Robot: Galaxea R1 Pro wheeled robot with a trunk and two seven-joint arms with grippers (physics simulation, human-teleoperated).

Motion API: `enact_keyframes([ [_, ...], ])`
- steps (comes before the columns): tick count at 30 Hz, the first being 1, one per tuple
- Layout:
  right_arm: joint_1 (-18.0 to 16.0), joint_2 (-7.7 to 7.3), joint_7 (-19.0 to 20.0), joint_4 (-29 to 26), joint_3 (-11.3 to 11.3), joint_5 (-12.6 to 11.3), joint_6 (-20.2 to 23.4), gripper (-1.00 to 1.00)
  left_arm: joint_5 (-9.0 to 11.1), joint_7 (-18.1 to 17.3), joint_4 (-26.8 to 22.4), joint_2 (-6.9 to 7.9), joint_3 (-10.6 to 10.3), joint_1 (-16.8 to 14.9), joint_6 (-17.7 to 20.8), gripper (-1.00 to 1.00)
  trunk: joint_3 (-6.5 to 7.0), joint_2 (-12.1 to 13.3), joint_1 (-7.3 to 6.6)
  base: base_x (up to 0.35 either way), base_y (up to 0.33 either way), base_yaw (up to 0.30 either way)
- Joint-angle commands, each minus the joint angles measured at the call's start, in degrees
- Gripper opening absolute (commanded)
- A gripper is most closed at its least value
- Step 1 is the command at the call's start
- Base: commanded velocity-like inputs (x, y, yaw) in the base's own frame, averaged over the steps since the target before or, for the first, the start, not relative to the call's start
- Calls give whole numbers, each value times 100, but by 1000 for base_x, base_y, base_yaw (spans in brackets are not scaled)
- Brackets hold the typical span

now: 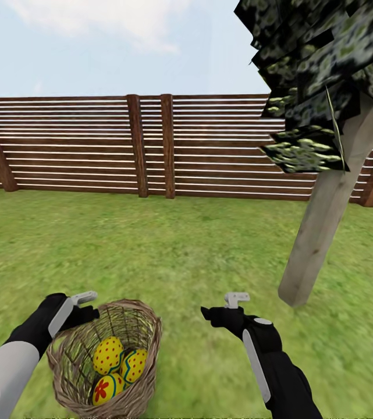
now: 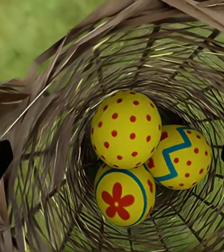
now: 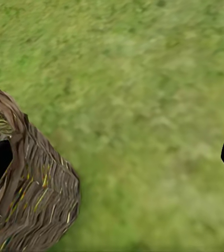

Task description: Take the three Easter eggs out of the wicker basket on the lawn in the garden, then place them on the lawn next to a single tree (choose any tree) so that all three eggs are next to the same tree and none are left in the basket.

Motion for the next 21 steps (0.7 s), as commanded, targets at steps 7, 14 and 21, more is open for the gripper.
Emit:
enact_keyframes([
  [7,-3,2,13,18,-1,-7,16,100,64,38,-13,0,-115,-2,19,100,-132,-285,153,0,0,0],
  [14,-3,2,13,21,-1,-8,12,100,65,-39,-16,-5,-139,-2,19,100,-258,-566,307,0,0,0],
  [21,-3,2,13,22,-1,-10,11,100,65,-183,-16,-11,-165,-2,14,100,-392,-769,422,0,0,0],
])
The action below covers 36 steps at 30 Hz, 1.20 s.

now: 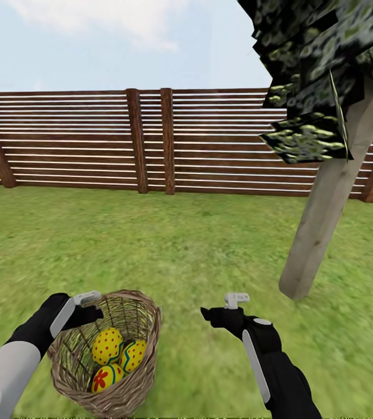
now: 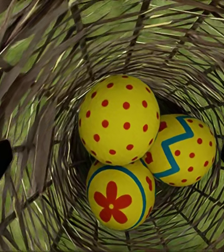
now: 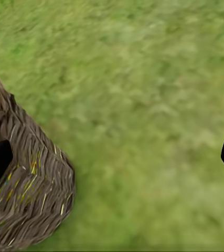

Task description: Take the three Easter eggs out of the wicker basket on the lawn in the garden, then place them on the lawn next to a single tree (choose any tree) so that all three eggs are next to the same tree and none are left in the basket.

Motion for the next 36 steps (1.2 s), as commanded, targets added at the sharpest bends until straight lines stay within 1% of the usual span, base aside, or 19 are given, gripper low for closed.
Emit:
enact_keyframes([
  [1,-3,2,11,-7,-4,-10,29,100,60,31,-9,7,-48,-2,18,100,-29,-4,1,0,0,0],
  [3,-3,2,11,-7,-4,-9,30,100,60,-45,-9,9,-181,-2,16,100,-73,-7,6,0,0,0],
  [5,-3,2,11,-7,-4,-9,31,100,65,-83,-9,6,-255,-2,16,100,-117,-10,11,0,0,0],
  [13,-3,2,11,-7,-4,-9,31,100,69,-127,-9,-2,-328,-2,15,100,-295,-20,32,0,0,0],
  [16,-3,2,11,-2,-4,-12,30,100,69,-157,-9,-32,-335,-2,20,100,-361,-24,40,0,0,0],
  [20,-3,2,9,8,32,-13,29,100,64,-366,-9,-52,-348,-2,23,100,-450,-30,50,0,0,0],
  [22,-3,2,6,9,53,-13,29,100,62,-434,-9,-56,-378,-2,20,100,-494,-32,55,0,0,0],
  [25,-3,2,4,10,68,-14,29,100,69,-480,-9,-58,-495,0,0,100,-560,-36,63,0,0,0],
  [31,-3,2,3,11,74,-14,29,100,64,-495,-9,-59,-578,3,-268,100,-693,-44,78,0,0,0],
  [36,-3,2,2,16,78,-14,29,100,67,-493,-9,-59,-579,6,-562,100,-804,-51,91,0,0,0],
])
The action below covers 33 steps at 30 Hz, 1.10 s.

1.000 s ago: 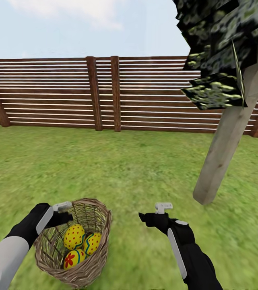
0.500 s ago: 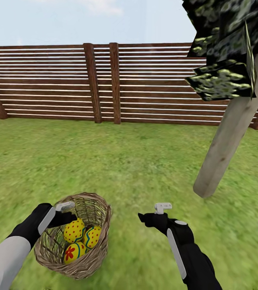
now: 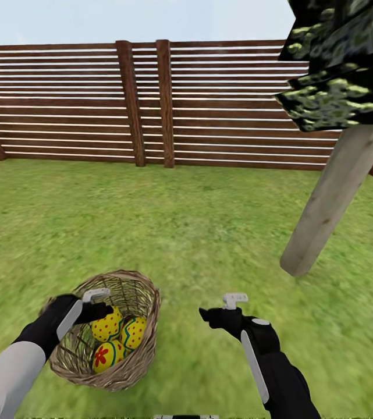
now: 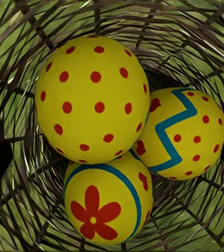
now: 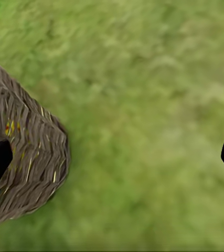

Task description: Take the three Easter eggs out of the wicker basket on the lawn in the garden, then place them on the lawn next to a single tree (choose any tree) so that all three eggs are next to the same tree and none are left in the basket.

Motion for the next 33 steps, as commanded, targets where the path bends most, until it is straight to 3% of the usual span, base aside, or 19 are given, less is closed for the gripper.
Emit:
enact_keyframes([
  [1,-3,2,11,-8,-2,-9,29,100,12,4,-7,7,-22,-2,-82,100,-28,-4,1,0,0,0],
  [10,-3,2,11,-10,1,-9,29,100,21,2,-5,9,29,-2,-430,100,-227,-16,24,0,0,0],
  [20,-3,2,24,-9,-7,-9,29,100,45,6,2,11,38,-10,-460,100,-449,-29,50,0,0,0],
  [33,-3,2,20,-10,1,-9,21,100,50,35,-6,2,33,-11,-434,100,-449,-29,50,0,0,0],
])
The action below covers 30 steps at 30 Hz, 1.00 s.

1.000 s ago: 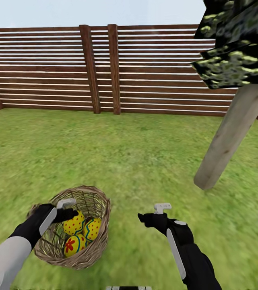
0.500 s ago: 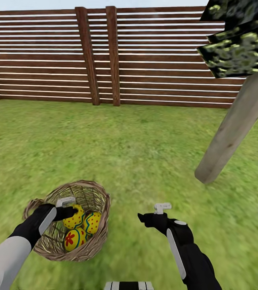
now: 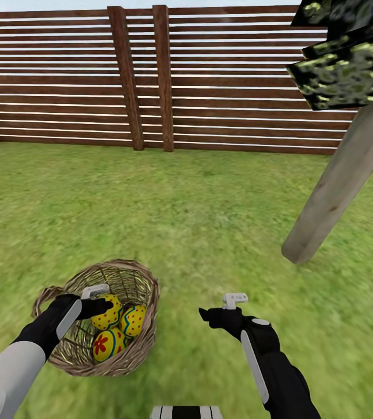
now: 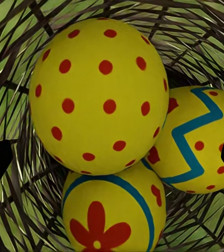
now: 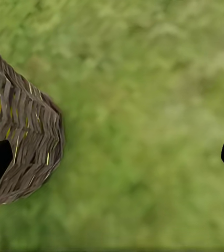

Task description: Take the three Easter eggs out of the wicker basket on the lawn in the garden, then place them on the lawn next to a single tree (choose any tree) so that all three eggs are next to the same tree and none are left in the basket.

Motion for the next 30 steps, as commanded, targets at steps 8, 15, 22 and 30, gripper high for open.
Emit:
enact_keyframes([
  [8,-2,2,11,-6,-4,-8,29,100,21,27,-4,8,-27,-6,18,100,-5,-2,-1,68,30,0],
  [15,-2,2,17,-6,1,-8,24,100,22,36,-1,5,-25,-10,12,100,-5,-2,-1,116,49,0],
  [22,-2,2,-8,-7,69,-7,20,100,23,35,1,3,-25,-11,-7,100,-5,-2,-1,39,13,0],
  [30,-2,2,-20,-8,115,-8,20,100,22,29,1,3,-25,-11,-9,100,-2,-2,-1,3,1,4],
])
